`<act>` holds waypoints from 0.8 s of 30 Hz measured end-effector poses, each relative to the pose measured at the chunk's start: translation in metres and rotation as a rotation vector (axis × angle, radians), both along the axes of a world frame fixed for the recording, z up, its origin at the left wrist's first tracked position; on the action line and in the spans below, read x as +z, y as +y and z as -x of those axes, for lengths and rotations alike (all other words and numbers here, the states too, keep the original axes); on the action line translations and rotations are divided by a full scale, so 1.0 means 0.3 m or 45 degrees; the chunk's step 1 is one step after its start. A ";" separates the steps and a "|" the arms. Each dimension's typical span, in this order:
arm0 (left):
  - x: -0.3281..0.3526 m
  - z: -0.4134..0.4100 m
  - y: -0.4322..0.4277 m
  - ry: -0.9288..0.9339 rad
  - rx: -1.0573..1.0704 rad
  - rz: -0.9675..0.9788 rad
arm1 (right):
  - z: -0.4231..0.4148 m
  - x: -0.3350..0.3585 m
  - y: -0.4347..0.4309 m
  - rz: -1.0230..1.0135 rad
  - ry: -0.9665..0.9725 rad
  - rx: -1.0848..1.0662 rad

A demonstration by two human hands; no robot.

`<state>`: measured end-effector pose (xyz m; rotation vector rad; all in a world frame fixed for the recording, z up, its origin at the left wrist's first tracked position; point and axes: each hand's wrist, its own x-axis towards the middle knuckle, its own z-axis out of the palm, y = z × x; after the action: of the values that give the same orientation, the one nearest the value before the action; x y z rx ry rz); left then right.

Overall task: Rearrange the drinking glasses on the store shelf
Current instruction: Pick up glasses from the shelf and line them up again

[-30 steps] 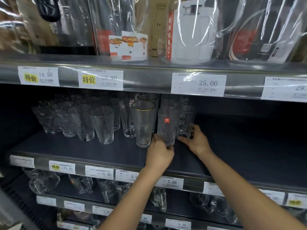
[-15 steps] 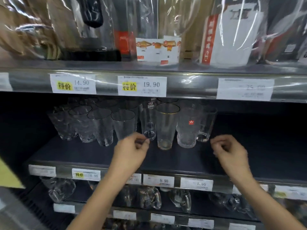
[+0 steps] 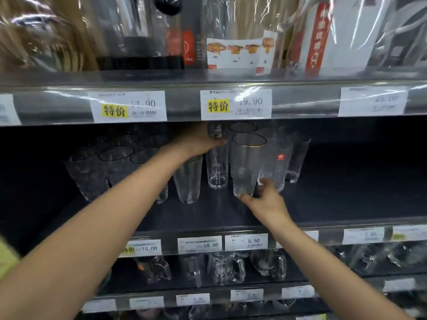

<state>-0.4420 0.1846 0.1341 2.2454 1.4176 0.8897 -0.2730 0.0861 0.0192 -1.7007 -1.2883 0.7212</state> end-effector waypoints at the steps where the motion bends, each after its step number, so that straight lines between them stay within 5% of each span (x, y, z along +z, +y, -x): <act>1: -0.006 -0.004 0.017 -0.009 -0.009 -0.016 | 0.005 -0.005 0.017 -0.002 0.019 -0.014; 8: -0.036 -0.015 0.055 -0.087 -0.069 -0.026 | 0.025 -0.033 0.078 -0.024 0.038 -0.064; 19: 0.028 0.048 0.089 0.232 -0.086 0.221 | 0.017 -0.043 0.101 -0.032 0.019 -0.083; 24: 0.010 0.058 0.110 0.171 -0.127 0.223 | 0.017 -0.047 0.104 -0.049 0.023 -0.076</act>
<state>-0.4595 0.2176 0.1372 2.2556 1.3679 0.5699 -0.2780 0.1174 0.0051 -1.6906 -1.2260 0.6712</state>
